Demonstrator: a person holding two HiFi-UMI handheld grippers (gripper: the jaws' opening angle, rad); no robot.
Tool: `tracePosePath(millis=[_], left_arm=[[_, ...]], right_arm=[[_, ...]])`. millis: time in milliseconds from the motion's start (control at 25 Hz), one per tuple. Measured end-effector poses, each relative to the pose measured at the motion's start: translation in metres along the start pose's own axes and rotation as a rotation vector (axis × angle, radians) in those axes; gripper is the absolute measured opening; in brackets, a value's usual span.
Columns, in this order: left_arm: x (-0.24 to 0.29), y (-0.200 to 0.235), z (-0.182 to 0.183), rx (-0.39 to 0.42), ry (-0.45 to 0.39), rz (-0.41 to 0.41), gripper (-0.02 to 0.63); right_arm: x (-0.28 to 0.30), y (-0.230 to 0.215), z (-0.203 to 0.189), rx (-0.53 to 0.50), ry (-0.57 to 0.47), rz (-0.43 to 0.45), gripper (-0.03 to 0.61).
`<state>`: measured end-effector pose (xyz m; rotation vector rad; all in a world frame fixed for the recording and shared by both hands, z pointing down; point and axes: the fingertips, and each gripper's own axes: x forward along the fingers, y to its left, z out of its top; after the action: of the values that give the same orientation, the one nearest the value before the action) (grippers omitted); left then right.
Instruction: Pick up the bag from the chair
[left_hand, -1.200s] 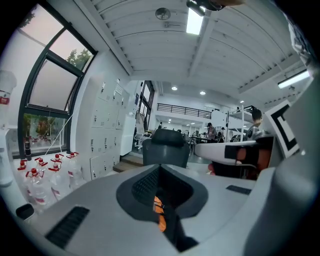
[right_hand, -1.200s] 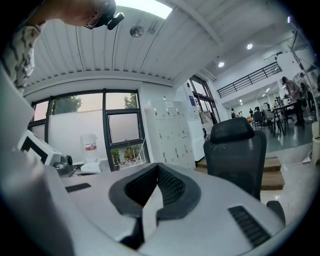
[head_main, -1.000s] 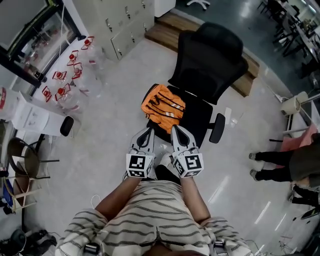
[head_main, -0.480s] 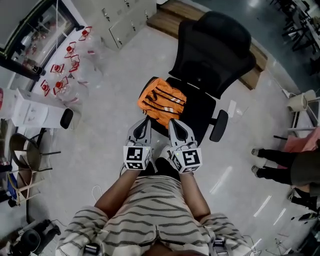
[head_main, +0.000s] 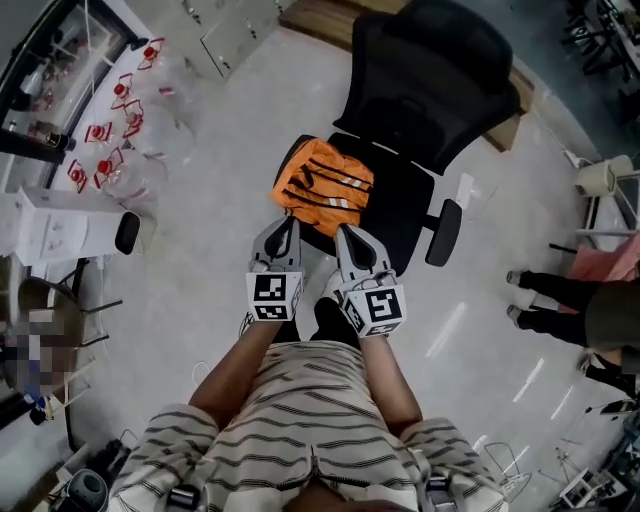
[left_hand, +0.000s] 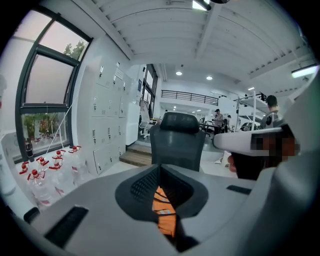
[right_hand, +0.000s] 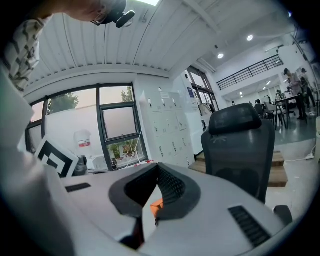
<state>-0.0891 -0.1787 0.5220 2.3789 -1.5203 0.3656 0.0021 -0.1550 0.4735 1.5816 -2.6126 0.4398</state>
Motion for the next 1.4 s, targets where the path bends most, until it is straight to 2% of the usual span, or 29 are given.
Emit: tracePosePath(millis=[360,520,920,1400], left_arm=[[0.028,0.018,-0.019,0.012,0.052,-0.036,0.026],[0.038,0.029,-0.030,0.004,0.085,-0.042,0.085],[0.061,0.054,-0.053,0.001,0.139,-0.017,0.159],[0.094,0.068,-0.081,0.025,0.234,-0.011,0.204]], right_arm=[[0.015,0.002,-0.019,0.025,0.028,-0.049,0.018],[0.019,0.003,-0.027,0.034,0.041,-0.062,0.018],[0.026,0.006,-0.043,0.046,0.068,-0.072,0.018],[0.033,0.003,-0.055,0.050,0.098,-0.076,0.018]])
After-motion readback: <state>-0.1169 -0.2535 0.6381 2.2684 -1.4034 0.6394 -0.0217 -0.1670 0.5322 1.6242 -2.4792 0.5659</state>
